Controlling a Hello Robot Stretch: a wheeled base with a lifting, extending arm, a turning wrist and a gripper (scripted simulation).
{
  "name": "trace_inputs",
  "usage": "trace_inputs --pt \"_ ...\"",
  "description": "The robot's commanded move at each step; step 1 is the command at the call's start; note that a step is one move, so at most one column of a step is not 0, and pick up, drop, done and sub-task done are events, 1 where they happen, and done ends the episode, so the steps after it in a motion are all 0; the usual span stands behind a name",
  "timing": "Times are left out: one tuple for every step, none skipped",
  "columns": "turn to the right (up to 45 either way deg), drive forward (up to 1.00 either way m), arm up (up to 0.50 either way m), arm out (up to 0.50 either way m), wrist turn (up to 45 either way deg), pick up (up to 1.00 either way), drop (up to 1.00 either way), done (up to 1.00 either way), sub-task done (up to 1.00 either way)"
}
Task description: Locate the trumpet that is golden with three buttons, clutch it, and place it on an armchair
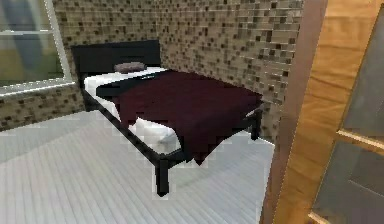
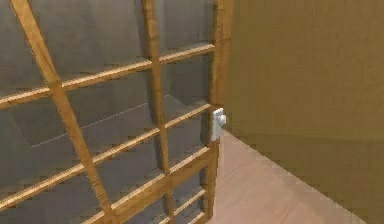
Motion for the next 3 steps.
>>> trace_inputs --pt "-27.0 0.0 0.0 0.0 0.0 0.0 0.0 0.0 0.0" --pt "0.0 0.05 0.0 0.0 0.0 0.0 0.0 0.0 0.0" --pt "-30.0 0.0 0.0 0.0 0.0 0.0 0.0 0.0 0.0"
